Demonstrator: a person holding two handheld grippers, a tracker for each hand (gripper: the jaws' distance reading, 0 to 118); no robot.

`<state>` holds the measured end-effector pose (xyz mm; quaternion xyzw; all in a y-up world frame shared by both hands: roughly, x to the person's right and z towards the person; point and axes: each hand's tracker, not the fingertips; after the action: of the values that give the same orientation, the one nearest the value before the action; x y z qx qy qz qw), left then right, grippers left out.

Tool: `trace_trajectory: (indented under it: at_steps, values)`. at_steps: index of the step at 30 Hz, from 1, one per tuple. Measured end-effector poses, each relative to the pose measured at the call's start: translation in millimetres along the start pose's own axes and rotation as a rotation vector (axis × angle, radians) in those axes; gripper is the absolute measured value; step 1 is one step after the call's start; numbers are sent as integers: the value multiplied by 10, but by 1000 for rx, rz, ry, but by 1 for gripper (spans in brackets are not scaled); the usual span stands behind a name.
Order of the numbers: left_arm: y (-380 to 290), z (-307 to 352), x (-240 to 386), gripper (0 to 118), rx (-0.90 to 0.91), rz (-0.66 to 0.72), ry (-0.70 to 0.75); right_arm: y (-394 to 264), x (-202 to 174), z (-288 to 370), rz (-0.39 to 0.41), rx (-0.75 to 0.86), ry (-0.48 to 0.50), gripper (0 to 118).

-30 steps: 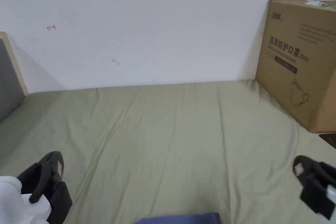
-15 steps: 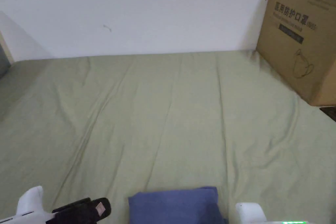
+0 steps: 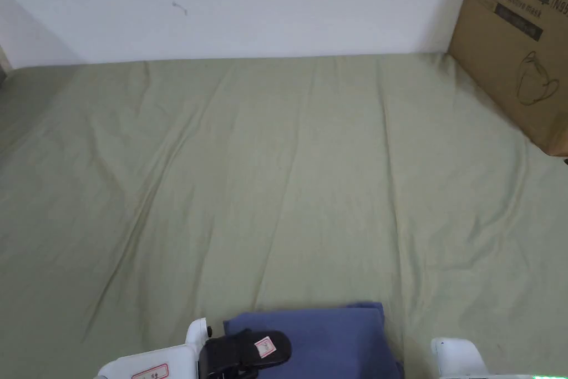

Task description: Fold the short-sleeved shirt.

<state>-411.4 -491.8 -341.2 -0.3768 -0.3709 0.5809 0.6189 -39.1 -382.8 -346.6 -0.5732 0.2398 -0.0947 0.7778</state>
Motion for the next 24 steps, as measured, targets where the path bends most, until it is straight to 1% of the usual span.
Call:
trace_trajectory:
  at_steps: [1, 2, 3, 4, 5, 6, 8, 9, 10, 11, 13, 16, 17, 18, 19, 20, 21, 22, 24]
  values:
    - [1, 37, -33, 26, 33, -9, 36, -2, 15, -3, -8, 1, 7, 0]
    - [-8, 49, -87, 14, 57, -10, 150, -9, 37, -7, -19, 3, 15, 0]
    - [-40, 52, -118, 14, 57, -31, 342, -15, 61, -12, -31, 4, 31, 0]
    - [-40, 37, -16, 14, 46, -43, 249, -18, 68, -21, -38, 2, 30, 0]
    - [30, 53, 52, 15, 34, -47, 235, -23, 85, -10, -48, 7, 38, 0]
    - [38, 64, 127, 15, 28, -28, 338, -25, 81, 8, -58, 10, 46, 0]
    - [-88, 241, 463, 15, 102, -3, 407, -35, 8, 172, -65, 27, 64, 0]
    - [-190, 277, 758, 15, 113, -41, 445, -34, -52, 306, -44, 51, 110, 0]
    - [-203, 435, 986, 15, 121, -121, 460, -26, -103, 425, -16, 75, 150, 0]
    - [-180, 632, 1210, 15, 129, -205, 521, -23, -162, 566, 14, 103, 181, 0]
    - [-97, 1008, 1565, 15, 151, -299, 654, 10, -260, 773, 55, 135, 186, 0]
    - [122, 1500, 1917, 15, 156, -417, 1014, 57, -373, 1000, 81, 168, 144, 0]
    - [226, 1653, 1986, 15, 142, -444, 1169, 66, -417, 1057, 98, 185, 116, 0]
    - [290, 1803, 2102, 15, 129, -455, 1288, 66, -468, 1104, 118, 202, 94, 0]
    - [114, 1563, 1817, 15, 113, -474, 1357, 53, -474, 1134, 131, 211, 76, 0]
    - [121, 1590, 1833, 15, 116, -494, 1416, 31, -470, 1159, 133, 215, 54, 0]
    - [343, 1859, 1956, 16, 82, -499, 1478, 11, -453, 1169, 127, 212, 39, 0]
    - [365, 1877, 1933, 16, 48, -506, 1542, -2, -431, 1170, 118, 207, 30, 0]
    - [421, 1890, 1867, 16, -20, -506, 1740, -46, -370, 1170, 77, 182, 6, 0]
